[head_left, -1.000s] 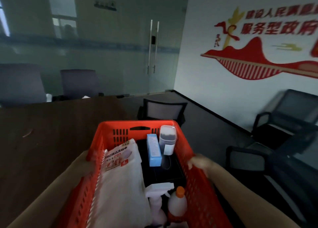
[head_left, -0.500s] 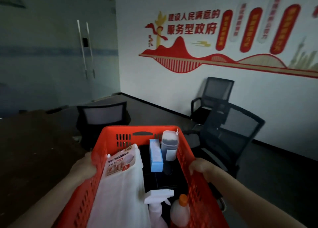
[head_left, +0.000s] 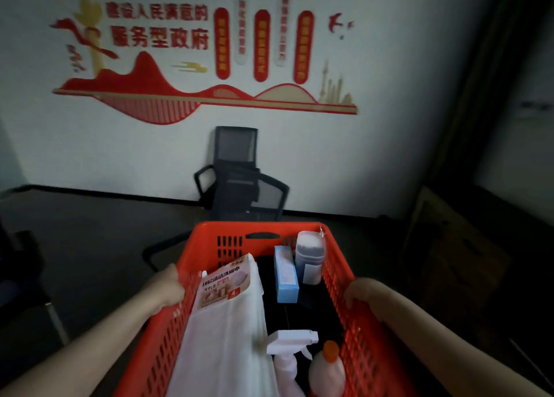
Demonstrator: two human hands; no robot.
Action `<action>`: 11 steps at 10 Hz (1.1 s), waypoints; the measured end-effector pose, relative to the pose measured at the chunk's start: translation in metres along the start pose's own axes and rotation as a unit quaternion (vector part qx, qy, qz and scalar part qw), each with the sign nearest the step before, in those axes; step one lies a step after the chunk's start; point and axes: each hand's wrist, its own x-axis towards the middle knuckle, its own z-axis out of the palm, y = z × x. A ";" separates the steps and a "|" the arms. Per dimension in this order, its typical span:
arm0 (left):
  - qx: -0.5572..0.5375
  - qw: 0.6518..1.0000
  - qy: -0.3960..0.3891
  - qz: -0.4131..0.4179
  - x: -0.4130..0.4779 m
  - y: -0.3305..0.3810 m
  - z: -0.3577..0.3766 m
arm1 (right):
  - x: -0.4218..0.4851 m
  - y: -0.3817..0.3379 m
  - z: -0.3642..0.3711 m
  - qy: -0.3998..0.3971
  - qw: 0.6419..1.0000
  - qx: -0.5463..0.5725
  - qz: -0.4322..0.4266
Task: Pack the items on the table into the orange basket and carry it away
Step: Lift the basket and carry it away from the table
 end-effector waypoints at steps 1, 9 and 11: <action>0.022 0.996 -0.036 0.074 0.025 0.076 0.042 | 0.005 0.027 -0.061 0.058 0.997 0.032 0.040; 0.108 0.811 -0.385 0.427 0.018 0.672 0.389 | 0.001 0.221 -0.418 0.455 0.786 0.338 0.248; 0.152 0.789 -0.402 0.440 0.003 0.784 0.442 | 0.030 0.241 -0.501 0.424 0.783 0.344 0.298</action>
